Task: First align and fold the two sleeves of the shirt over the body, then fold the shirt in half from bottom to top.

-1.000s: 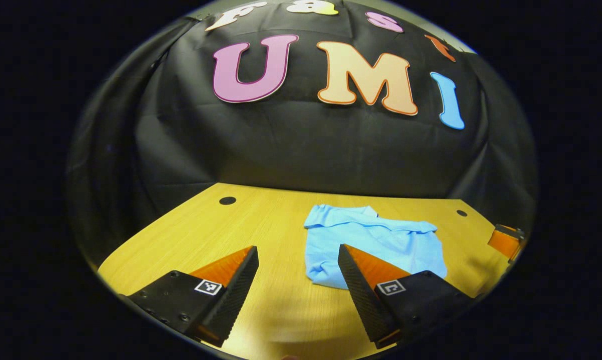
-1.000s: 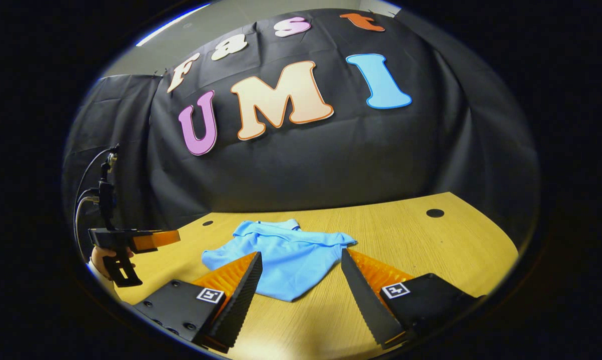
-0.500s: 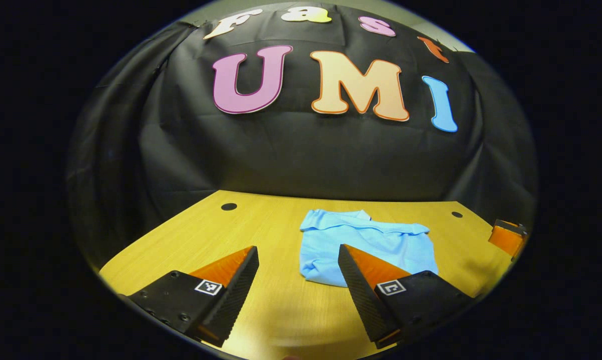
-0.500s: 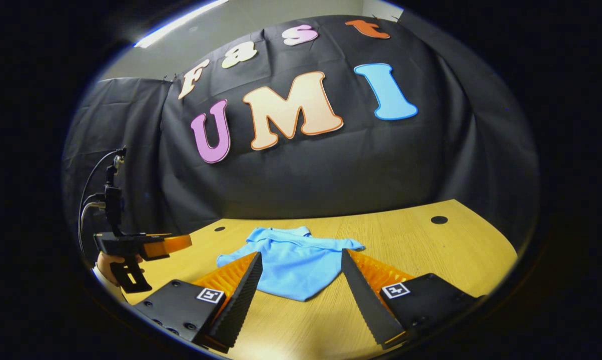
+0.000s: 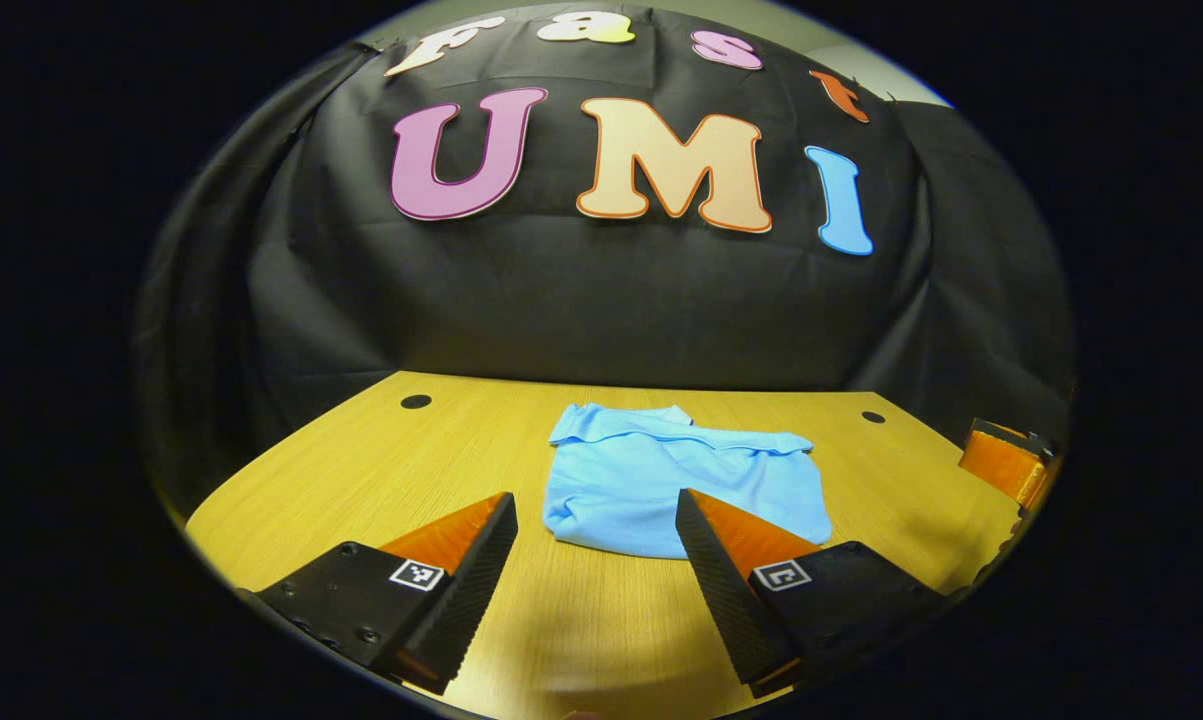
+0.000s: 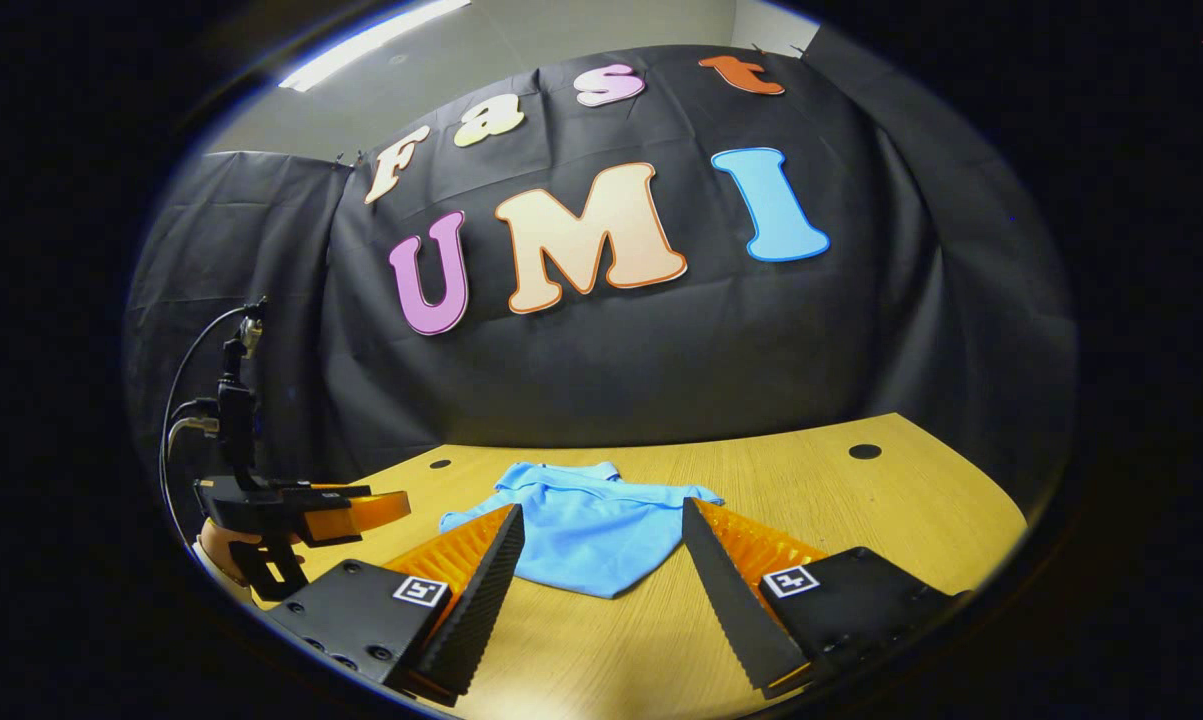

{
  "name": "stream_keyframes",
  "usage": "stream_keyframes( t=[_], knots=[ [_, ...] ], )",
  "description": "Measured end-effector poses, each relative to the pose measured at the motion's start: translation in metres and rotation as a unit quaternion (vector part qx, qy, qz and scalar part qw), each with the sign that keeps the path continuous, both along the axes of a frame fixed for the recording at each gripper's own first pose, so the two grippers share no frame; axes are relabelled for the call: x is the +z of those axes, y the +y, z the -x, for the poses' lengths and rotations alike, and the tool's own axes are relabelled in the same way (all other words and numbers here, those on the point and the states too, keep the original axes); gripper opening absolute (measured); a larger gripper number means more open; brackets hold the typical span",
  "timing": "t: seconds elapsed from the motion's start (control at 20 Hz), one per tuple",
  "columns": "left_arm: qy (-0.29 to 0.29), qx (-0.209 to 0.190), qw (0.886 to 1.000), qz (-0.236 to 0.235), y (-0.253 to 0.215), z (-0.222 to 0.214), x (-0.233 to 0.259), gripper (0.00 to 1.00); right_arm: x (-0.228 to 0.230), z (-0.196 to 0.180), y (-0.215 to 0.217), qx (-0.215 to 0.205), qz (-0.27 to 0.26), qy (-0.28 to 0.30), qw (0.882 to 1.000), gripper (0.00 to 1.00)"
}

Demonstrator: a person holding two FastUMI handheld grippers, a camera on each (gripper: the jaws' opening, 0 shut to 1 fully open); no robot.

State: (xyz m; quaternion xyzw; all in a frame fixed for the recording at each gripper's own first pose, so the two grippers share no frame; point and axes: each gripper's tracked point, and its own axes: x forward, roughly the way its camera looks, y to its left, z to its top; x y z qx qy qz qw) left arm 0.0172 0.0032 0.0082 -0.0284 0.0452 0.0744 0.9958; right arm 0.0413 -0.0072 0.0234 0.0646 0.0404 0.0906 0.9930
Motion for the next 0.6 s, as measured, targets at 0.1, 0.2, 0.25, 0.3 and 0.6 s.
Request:
stream_keyframes(
  t=[0.1, 0.2, 0.25, 0.3, 0.6],
  knots=[
    [-0.001, 0.006, 1.000, -0.001, 0.0036, 0.0026, -0.0006, 0.96, 0.0020, 0.0005, 0.0002, 0.001, -0.002, -0.002, 1.000, 0.98],
    [-0.004, 0.009, 1.000, -0.001, 0.0043, 0.0053, 0.0009, 0.96, 0.0027, 0.0008, 0.0010, 0.003, -0.003, -0.004, 1.000, 0.98],
    [-0.005, 0.009, 1.000, -0.001, 0.0041, 0.0064, 0.0020, 0.96, 0.0033, 0.0024, 0.0019, 0.004, -0.003, -0.005, 1.000, 0.98],
    [-0.007, 0.009, 1.000, -0.002, 0.0038, 0.0071, 0.0035, 0.96, 0.0043, 0.0025, 0.0026, 0.005, -0.003, -0.005, 1.000, 0.98],
    [-0.005, 0.004, 1.000, -0.002, -0.0019, 0.0059, 0.0015, 0.96, 0.0016, 0.0042, 0.0026, 0.004, -0.002, -0.005, 1.000, 0.98]
  ],
)
